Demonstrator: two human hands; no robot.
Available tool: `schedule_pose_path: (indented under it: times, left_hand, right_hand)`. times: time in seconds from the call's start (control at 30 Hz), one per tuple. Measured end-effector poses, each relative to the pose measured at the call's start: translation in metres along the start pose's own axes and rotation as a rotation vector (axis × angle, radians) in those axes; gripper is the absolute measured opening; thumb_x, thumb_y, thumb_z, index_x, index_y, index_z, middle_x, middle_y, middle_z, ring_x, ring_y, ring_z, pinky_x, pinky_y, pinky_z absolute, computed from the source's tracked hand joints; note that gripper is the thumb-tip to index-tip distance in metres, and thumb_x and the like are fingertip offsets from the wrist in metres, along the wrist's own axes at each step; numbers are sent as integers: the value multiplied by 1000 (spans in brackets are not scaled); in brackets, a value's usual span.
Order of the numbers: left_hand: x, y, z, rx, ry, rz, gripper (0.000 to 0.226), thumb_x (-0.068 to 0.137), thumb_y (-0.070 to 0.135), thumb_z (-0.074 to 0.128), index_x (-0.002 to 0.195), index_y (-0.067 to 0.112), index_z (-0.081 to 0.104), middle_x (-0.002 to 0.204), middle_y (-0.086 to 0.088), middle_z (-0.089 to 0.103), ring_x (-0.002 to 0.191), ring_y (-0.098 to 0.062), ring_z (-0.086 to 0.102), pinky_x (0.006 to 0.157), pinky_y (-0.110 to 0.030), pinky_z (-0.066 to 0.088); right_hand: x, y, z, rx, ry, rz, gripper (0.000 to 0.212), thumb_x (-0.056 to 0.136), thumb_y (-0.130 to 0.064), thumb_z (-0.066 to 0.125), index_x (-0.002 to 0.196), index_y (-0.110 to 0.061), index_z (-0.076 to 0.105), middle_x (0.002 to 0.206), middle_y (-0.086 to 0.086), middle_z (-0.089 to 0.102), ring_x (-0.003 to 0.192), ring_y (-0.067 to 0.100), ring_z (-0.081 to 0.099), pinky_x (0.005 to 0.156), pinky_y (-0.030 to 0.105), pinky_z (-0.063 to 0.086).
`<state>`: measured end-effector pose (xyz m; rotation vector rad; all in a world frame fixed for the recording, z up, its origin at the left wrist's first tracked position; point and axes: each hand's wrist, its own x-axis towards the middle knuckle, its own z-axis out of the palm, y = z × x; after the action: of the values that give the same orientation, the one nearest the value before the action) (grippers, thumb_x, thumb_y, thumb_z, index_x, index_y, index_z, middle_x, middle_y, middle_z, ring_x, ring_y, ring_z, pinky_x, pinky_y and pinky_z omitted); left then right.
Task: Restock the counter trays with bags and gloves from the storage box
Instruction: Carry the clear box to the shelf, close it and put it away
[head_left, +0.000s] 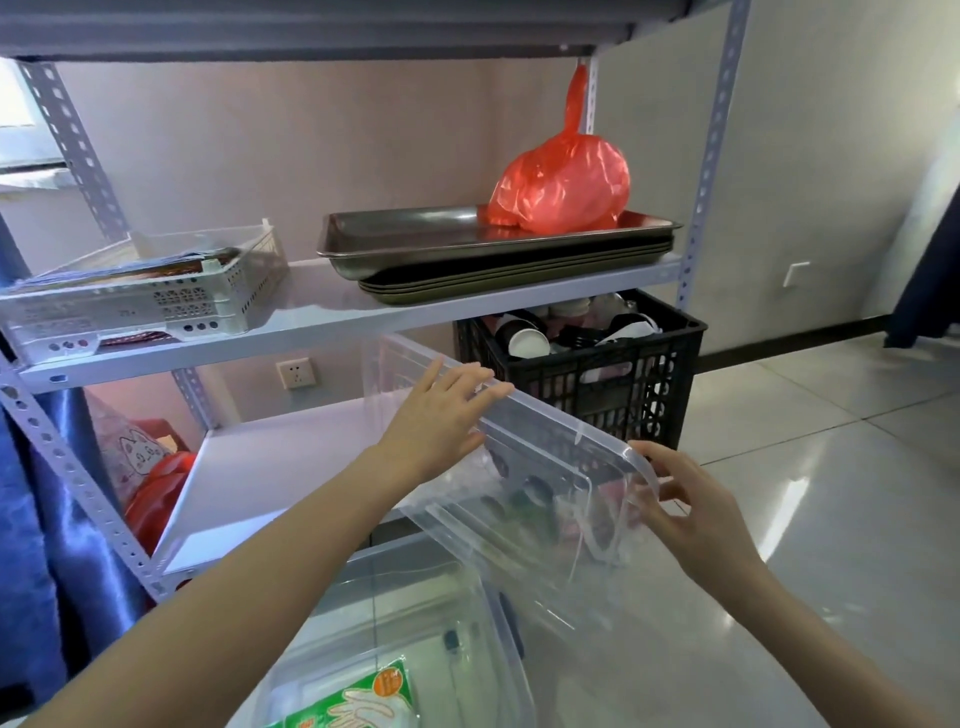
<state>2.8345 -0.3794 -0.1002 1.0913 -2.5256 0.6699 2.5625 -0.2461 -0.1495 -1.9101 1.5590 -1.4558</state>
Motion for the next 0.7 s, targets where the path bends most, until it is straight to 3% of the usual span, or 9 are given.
schedule_pose_path:
  times: [0.1,0.17,0.27,0.4,0.53,0.63,0.7]
  left_hand:
    - [2,-3,4,-16,-51,-42,59,88,33,63,141,26,38,140,-3,49,136,-23,37,118,-47,8]
    - [0,-6,6,-37,-85,-65,49,88,36,62,133,24,45,123,-2,58,121,-23,50,115,-44,20]
    - [-11,-9,2,-76,-68,-57,35,84,34,68,112,16,56,102,-6,63,95,-29,59,83,-38,43]
    - [-46,-6,-9,-27,23,0,34,70,33,82,87,13,61,76,-4,63,66,-27,59,56,-30,40]
    - [-99,-1,-12,51,52,-13,31,69,32,82,84,14,61,72,-3,58,62,-26,56,53,-30,39]
    - [-140,-2,-13,92,54,-79,22,71,23,78,84,14,62,72,-4,57,60,-26,53,54,-31,38]
    - [-168,0,-12,101,53,-118,16,72,16,70,85,13,62,72,-5,56,62,-27,53,55,-32,39]
  right_hand:
    - [-2,7,-10,-26,12,34,47,86,-10,66,110,-49,55,98,-21,62,81,7,64,64,20,55]
    - [-1,10,-15,-28,-4,47,42,87,-13,65,110,-48,57,102,-21,63,84,7,64,67,22,56]
    - [9,14,-25,65,-76,147,31,92,-21,61,108,-47,63,103,-18,69,90,5,66,74,20,54]
    - [26,19,-21,387,-251,470,37,89,-9,48,98,-35,73,102,-4,72,99,15,65,80,29,51]
    - [34,24,11,648,-225,698,36,93,-15,37,94,-16,74,117,12,67,103,23,57,89,38,46]
    - [40,21,54,491,-238,802,26,95,-28,52,104,-9,67,123,26,59,90,24,51,95,53,47]
    - [39,21,87,377,-307,807,32,90,-27,64,108,-1,65,111,22,65,90,30,58,90,52,53]
